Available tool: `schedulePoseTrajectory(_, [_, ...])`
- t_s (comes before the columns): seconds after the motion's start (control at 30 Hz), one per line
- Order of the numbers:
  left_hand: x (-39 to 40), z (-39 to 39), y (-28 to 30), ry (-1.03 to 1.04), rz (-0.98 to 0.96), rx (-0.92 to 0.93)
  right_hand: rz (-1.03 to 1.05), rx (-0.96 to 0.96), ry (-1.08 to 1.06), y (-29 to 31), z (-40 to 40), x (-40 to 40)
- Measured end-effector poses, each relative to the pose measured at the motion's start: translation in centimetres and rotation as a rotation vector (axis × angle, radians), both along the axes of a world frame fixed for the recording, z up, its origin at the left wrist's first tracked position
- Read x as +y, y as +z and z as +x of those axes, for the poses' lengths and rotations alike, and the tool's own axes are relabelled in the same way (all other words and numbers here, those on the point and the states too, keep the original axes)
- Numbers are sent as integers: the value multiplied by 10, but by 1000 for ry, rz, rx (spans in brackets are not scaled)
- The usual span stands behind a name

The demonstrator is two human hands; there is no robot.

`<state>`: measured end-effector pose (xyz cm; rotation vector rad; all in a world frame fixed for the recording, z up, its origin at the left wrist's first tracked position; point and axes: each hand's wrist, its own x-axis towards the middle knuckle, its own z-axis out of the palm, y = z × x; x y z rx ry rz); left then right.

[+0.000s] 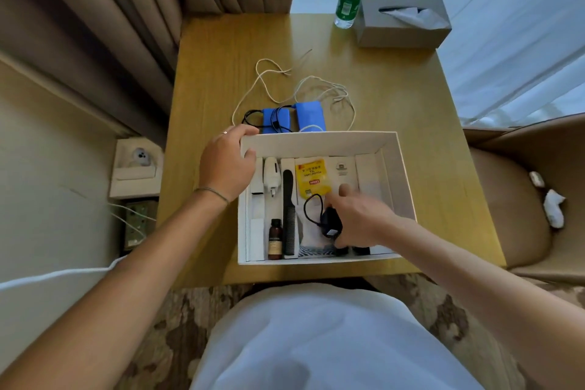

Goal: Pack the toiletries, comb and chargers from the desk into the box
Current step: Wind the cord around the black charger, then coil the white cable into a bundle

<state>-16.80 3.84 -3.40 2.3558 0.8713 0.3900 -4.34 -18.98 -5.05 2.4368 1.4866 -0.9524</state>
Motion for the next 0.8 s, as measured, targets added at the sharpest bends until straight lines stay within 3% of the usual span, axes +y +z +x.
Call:
schedulePoseTrajectory(0.13, [2, 1, -2, -2, 6, 1, -39, -184, 120, -6, -3, -7])
schedulePoseTrajectory(0.5, [4, 9, 0, -27, 1, 42, -161, 34, 24, 6, 14, -4])
schedulePoseTrajectory(0.57, [2, 16, 5, -50, -6, 44, -91, 81, -43, 22, 22, 7])
schedulePoseTrajectory(0.8, [-2, 53, 26, -75, -45, 3, 472, 158, -469, 81, 75, 50])
